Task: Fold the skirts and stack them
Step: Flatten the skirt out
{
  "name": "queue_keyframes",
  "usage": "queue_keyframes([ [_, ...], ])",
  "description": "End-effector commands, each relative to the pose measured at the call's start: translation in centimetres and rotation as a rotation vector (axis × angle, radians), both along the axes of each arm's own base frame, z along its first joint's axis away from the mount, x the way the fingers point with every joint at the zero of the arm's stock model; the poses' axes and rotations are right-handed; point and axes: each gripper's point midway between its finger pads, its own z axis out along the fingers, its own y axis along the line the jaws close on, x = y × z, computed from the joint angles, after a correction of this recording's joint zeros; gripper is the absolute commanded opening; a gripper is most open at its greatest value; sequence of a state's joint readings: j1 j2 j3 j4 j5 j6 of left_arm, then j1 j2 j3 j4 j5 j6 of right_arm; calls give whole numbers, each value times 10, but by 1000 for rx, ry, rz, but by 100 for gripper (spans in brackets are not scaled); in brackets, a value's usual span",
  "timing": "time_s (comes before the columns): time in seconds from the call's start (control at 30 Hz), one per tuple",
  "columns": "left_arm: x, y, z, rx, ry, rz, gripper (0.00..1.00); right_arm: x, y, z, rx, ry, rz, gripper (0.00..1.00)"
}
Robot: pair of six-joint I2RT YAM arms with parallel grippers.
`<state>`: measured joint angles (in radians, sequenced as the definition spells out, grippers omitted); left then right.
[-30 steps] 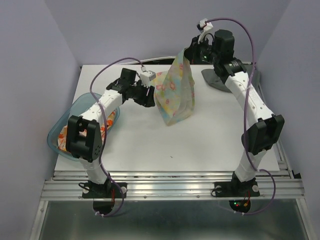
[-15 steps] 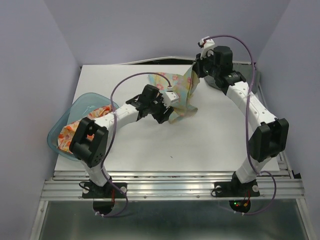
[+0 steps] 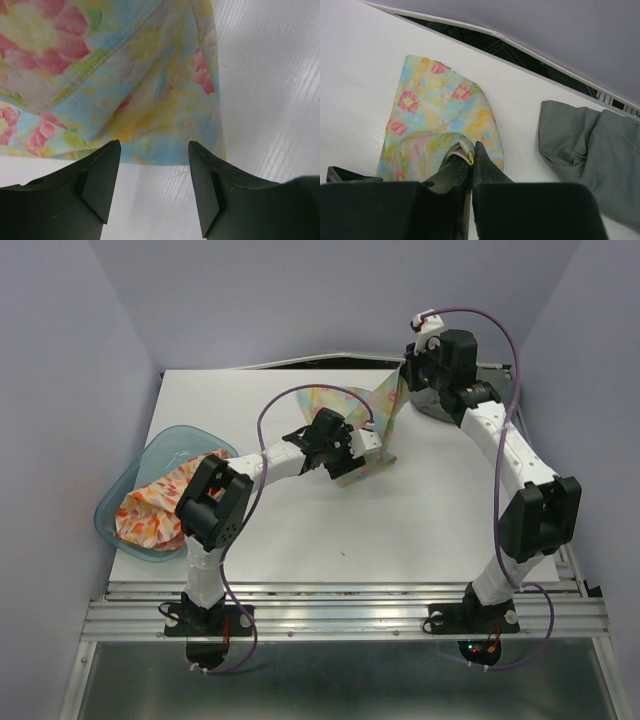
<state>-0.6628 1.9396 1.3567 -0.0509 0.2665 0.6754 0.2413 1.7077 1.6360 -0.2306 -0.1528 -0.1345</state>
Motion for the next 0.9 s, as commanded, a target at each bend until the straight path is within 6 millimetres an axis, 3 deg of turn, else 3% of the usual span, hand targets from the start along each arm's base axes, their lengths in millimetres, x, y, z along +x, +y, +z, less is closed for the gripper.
queue_keyframes([
  [0.0,0,-20,19,-17,-51,-77,68,12,-9,21,3,-79,-27,1],
  [0.3,-43,-15,-18,96,120,-231,68,23,-21,24,9,-85,-46,1],
  [0.53,-21,-5,-55,199,132,-104,66,26,-36,21,2,-82,-69,1],
  [0.57,-18,-1,-58,222,125,-80,65,27,-36,20,1,-79,-66,1],
  [0.6,-16,1,-62,242,128,-74,56,28,-41,21,1,-81,-75,1],
  [0.67,-10,6,-61,262,118,-44,32,30,-47,22,-5,-86,-82,1],
  [0.7,0,13,-53,268,99,-18,13,33,-47,21,-9,-88,-80,1],
  [0.73,6,18,-46,260,96,2,5,36,-53,22,-15,-93,-91,1],
  [0.77,17,24,-32,242,74,41,0,39,-59,24,-21,-101,-101,1],
  [0.8,42,37,-10,207,42,105,0,45,-58,25,-25,-112,-98,1],
  [0.87,75,55,25,161,-10,193,0,60,-74,31,-37,-150,-129,1],
])
